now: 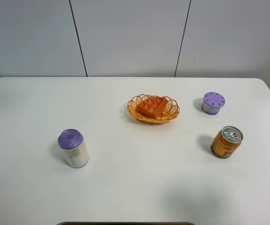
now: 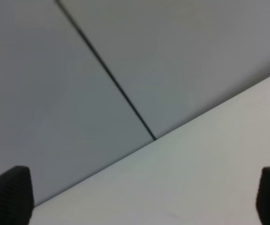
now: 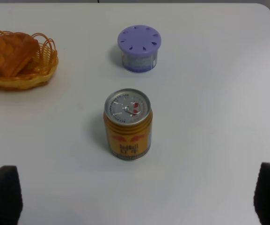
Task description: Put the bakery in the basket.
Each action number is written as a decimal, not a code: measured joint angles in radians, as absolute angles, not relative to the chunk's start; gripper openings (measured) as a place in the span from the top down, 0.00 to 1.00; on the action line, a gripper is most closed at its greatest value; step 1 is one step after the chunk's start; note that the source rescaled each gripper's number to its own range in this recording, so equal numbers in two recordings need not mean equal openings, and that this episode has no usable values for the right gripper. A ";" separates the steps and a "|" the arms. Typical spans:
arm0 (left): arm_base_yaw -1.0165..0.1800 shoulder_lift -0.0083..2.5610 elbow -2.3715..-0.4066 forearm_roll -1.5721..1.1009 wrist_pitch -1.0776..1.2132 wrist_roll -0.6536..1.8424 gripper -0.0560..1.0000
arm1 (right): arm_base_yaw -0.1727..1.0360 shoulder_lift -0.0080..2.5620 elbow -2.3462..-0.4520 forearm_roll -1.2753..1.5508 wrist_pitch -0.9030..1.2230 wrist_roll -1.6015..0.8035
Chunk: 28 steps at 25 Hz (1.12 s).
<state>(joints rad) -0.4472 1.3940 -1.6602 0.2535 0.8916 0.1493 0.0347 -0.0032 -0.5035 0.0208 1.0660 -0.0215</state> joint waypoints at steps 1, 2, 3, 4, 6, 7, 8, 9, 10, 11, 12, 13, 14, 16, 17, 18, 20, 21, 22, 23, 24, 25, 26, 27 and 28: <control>-0.441 1.371 -1.660 0.253 0.911 0.149 0.08 | 0.035 -0.003 -0.504 0.021 1.066 -0.022; -0.437 1.349 -1.660 0.254 0.932 0.149 0.08 | 0.035 -0.003 -0.504 0.021 1.066 -0.022; -0.432 1.326 -1.660 0.254 0.948 0.149 0.08 | 0.035 -0.003 -0.504 0.021 1.066 -0.022; -0.429 1.308 -1.660 0.254 0.971 0.149 0.08 | 0.035 -0.003 -0.504 0.021 1.066 -0.022; -0.428 1.266 -1.660 0.257 1.009 0.149 0.08 | 0.035 -0.003 -0.504 0.021 1.066 -0.022; -0.428 1.249 -1.660 0.261 1.030 0.149 0.08 | 0.035 -0.003 -0.504 0.021 1.066 -0.022; -0.428 1.230 -1.660 0.266 1.049 0.149 0.08 | 0.035 -0.003 -0.504 0.021 1.066 -0.022; -0.428 1.212 -1.660 0.274 1.065 0.148 0.08 | 0.035 -0.003 -0.504 0.021 1.066 -0.022; -0.428 1.193 -1.660 0.285 1.080 0.145 0.08 | 0.035 -0.003 -0.504 0.021 1.066 -0.022; -0.428 1.177 -1.660 0.295 1.098 0.138 0.08 | 0.035 -0.003 -0.504 0.021 1.066 -0.022; -0.428 1.157 -1.660 0.307 1.115 0.129 0.08 | 0.035 -0.003 -0.504 0.021 1.066 -0.022; -0.428 1.136 -1.660 0.318 1.132 0.117 0.08 | 0.035 -0.003 -0.504 0.021 1.066 -0.022; -0.428 1.118 -1.660 0.331 1.150 0.106 0.08 | 0.035 -0.003 -0.504 0.021 1.066 -0.022; -0.428 1.072 -1.659 0.351 1.189 0.085 0.08 | 0.035 -0.003 -0.504 0.021 1.066 -0.022; -0.428 1.047 -1.655 0.363 1.200 0.074 0.08 | 0.035 -0.003 -0.504 0.021 1.066 -0.022; -0.428 1.026 -1.647 0.372 1.206 0.067 0.08 | 0.035 -0.003 -0.504 0.021 1.066 -0.022; -0.428 0.970 -1.619 0.382 1.214 0.060 0.08 | 0.035 -0.003 -0.504 0.021 1.066 -0.022; -0.428 0.941 -1.602 0.388 1.215 0.058 0.08 | 0.035 -0.003 -0.504 0.021 1.066 -0.022; -0.428 0.916 -1.578 0.390 1.216 0.052 0.08 | 0.035 -0.003 -0.504 0.021 1.066 -0.022; -0.428 0.884 -1.553 0.398 1.216 0.040 0.08 | 0.035 -0.003 -0.504 0.021 1.066 -0.022; -0.428 0.851 -1.530 0.409 1.216 0.030 0.08 | 0.035 -0.003 -0.504 0.021 1.066 -0.022; -0.428 0.822 -1.501 0.422 1.216 0.018 0.08 | 0.035 -0.003 -0.504 0.021 1.066 -0.022; -0.428 0.786 -1.471 0.433 1.216 0.008 0.08 | 0.035 -0.003 -0.504 0.021 1.066 -0.022; -0.428 0.749 -1.441 0.446 1.216 0.000 0.08 | 0.035 -0.003 -0.504 0.021 1.066 -0.022; -0.428 0.713 -1.416 0.453 1.216 -0.015 0.08 | 0.035 -0.003 -0.504 0.021 1.066 -0.022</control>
